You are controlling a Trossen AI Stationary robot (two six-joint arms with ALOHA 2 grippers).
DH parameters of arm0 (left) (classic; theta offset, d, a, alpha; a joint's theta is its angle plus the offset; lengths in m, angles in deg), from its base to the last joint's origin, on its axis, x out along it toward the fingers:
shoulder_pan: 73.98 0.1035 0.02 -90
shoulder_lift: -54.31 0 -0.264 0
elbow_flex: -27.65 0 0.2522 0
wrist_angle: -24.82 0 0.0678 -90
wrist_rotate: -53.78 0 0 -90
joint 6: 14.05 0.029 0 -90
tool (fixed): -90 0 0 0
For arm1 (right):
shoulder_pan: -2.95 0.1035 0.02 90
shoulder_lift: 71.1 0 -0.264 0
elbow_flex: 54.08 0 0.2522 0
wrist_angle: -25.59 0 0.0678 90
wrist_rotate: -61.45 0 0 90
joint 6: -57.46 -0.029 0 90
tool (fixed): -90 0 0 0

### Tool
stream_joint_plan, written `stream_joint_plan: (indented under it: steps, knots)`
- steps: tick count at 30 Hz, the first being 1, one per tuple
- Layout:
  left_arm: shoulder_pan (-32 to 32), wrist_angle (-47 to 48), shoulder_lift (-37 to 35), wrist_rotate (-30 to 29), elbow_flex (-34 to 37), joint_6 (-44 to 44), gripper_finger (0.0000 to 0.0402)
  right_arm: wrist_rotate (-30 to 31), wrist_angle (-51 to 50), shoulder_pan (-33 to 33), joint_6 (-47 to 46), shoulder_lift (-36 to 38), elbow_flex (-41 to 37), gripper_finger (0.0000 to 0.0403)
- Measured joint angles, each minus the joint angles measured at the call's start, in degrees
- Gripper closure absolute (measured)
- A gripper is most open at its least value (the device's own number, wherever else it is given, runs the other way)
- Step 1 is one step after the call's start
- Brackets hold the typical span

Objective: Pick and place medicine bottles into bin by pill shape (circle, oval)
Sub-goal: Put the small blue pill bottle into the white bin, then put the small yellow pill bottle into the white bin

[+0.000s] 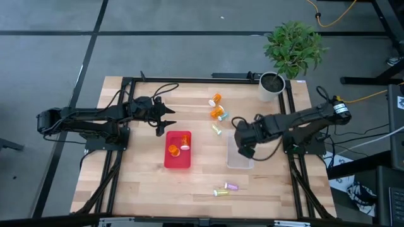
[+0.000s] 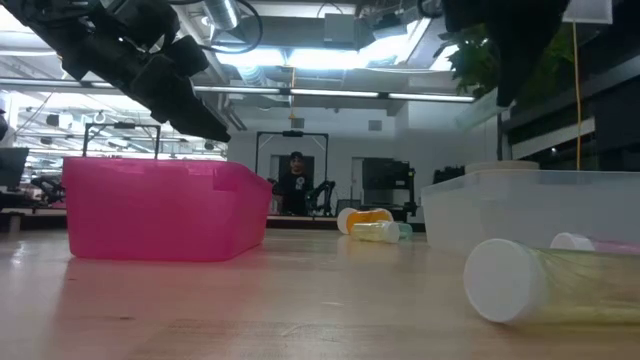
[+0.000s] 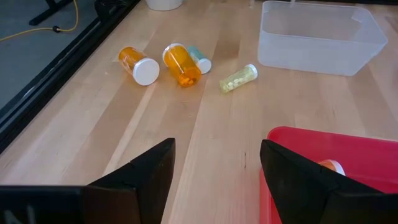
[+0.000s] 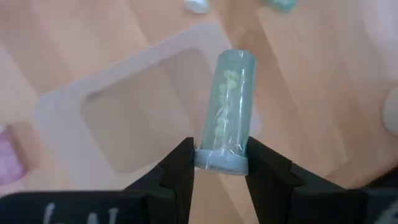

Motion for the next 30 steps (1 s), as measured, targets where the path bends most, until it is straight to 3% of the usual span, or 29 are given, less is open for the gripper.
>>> stream_joint_plan:
  steps: [7,14,21,30]
  knots:
    - [0.0,0.0,0.0,0.0,0.0,0.0,0.0172,0.0,2.7,3.1,1.4,0.0,-0.1,0.0264]
    - [0.0,0.0,0.0,0.0,0.0,0.0,0.0172,0.1,3.6,3.2,16.2,0.0,-0.1,0.0256]
    - [0.0,0.0,0.0,0.0,0.0,0.0,0.0172,-0.2,4.7,3.3,8.4,-0.2,-0.1,0.0245]
    - [0.0,0.0,0.0,0.0,0.0,0.0,0.0172,-2.4,5.0,3.3,8.3,-0.3,-0.1,0.0174]
